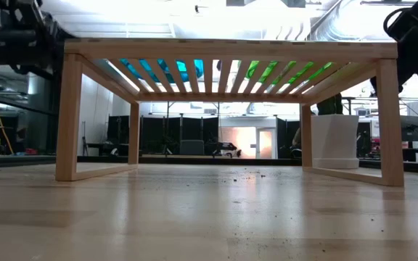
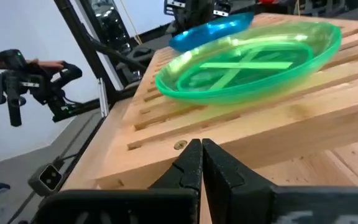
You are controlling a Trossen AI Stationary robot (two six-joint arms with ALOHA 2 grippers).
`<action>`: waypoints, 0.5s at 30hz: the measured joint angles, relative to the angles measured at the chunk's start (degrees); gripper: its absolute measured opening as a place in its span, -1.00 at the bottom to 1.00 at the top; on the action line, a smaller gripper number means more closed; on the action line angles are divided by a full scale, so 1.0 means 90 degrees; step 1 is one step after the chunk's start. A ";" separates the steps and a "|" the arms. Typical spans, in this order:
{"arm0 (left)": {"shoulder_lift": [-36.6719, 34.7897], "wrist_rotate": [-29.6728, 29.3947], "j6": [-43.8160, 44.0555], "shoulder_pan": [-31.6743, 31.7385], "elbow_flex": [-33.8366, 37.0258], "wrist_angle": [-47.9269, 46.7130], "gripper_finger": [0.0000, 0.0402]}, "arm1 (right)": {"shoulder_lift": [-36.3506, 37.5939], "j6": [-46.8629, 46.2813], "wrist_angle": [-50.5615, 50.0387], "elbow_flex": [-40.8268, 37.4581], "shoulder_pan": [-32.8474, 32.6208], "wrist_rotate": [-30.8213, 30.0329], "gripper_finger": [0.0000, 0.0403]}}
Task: Place and stack plates onto a shelf
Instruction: Return to Home Position
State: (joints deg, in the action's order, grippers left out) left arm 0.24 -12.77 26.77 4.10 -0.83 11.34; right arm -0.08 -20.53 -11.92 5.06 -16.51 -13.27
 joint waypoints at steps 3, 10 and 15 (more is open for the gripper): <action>-0.0004 -0.0002 0.0004 -0.0073 0.0014 -0.0314 -0.98 | 0.0008 0.0000 0.0172 -0.0056 0.0000 -0.0017 -1.00; -0.0005 0.0021 0.0004 -0.0349 0.0016 -0.0978 -0.98 | -0.0002 0.0002 0.1638 -0.0494 0.0000 0.0034 -1.00; -0.0004 0.0024 0.0004 -0.0440 0.0016 -0.0982 -0.98 | -0.0119 0.0000 0.1590 -0.0481 0.0000 0.0026 -1.00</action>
State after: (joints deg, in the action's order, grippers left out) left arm 0.21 -12.56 26.81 0.14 -0.69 2.50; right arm -1.15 -20.53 2.39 0.73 -16.51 -13.04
